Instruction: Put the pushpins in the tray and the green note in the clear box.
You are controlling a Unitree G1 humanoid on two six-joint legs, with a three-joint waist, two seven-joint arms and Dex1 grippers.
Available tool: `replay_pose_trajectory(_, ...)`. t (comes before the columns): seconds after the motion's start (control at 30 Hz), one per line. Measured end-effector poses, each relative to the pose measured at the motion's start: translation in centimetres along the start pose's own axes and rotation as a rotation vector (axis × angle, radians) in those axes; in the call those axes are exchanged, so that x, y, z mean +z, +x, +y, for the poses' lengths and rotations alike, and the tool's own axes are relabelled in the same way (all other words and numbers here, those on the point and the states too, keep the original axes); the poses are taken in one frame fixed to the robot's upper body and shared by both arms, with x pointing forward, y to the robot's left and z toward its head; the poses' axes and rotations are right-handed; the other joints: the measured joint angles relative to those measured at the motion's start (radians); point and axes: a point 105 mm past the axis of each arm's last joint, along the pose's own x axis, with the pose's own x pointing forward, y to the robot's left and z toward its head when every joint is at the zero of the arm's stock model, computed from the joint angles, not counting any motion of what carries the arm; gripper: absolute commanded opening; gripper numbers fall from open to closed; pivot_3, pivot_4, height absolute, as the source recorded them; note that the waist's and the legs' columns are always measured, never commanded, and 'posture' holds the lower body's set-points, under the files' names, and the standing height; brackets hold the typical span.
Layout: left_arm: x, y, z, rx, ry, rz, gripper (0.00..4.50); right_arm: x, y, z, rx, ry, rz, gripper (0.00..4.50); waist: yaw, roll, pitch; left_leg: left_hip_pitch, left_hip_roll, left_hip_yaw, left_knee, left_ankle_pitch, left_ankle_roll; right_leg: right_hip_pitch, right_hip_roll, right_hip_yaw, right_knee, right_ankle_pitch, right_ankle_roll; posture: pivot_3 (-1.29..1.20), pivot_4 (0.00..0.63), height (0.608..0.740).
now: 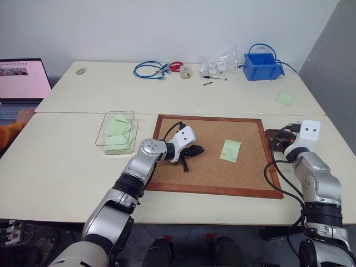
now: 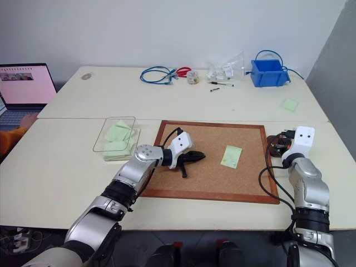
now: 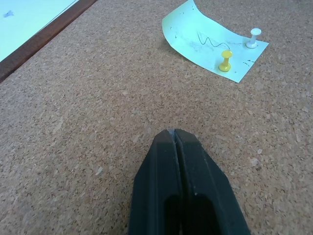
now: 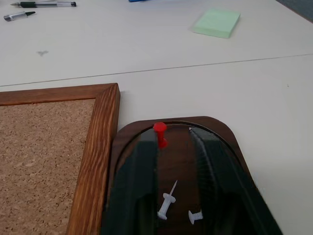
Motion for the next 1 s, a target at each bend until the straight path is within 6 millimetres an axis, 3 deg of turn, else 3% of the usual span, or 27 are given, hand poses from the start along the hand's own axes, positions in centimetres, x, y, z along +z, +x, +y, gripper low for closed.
replay_pose_trajectory(0.33, -0.1, 0.0, 0.0, 0.0, -0.003, 0.002, 0.0, -0.3, 0.0, -0.1, -0.004, 0.001, 0.01, 3.8, 0.0, 0.0, 0.0, 0.0, 0.0, 0.0, 0.0, 0.0, 0.0, 0.0, 0.0, 0.0, 0.0, 0.0, 0.0, 0.0, 0.15, 0.74)
replay_pose_trajectory(0.73, -0.2, 0.0, 0.0, -0.004, -0.006, 0.007, 0.0, -0.3, -0.4, 0.5, 0.036, -0.039, 0.004, 3.8, 0.0, 0.0, 0.0, 0.0, 0.0, 0.0, 0.0, 0.0, 0.0, 0.0, 0.0, 0.0, 0.0, 0.0, 0.0, 0.0, 0.15, 0.74)
replay_pose_trajectory(0.93, -0.3, -0.2, 0.1, -0.006, -0.001, 0.014, 0.0, 0.8, -3.4, 5.2, 0.363, -0.165, -0.052, 3.8, -0.004, 0.001, 0.0, 0.0, 0.0, 0.0, 0.0, 0.0, 0.0, 0.0, 0.001, 0.0, -0.001, 0.0, 0.0, 0.0, 0.15, 0.74)
replay_pose_trajectory(1.0, -0.3, -0.2, -0.1, -0.014, 0.0, 0.015, 0.0, 0.7, -5.7, 7.5, 0.545, -0.212, -0.048, 3.8, -0.001, 0.001, -0.001, 0.0, 0.0, -0.001, 0.0, 0.0, 0.0, 0.001, 0.001, -0.001, -0.001, 0.0, 0.0, 0.0, 0.15, 0.74)
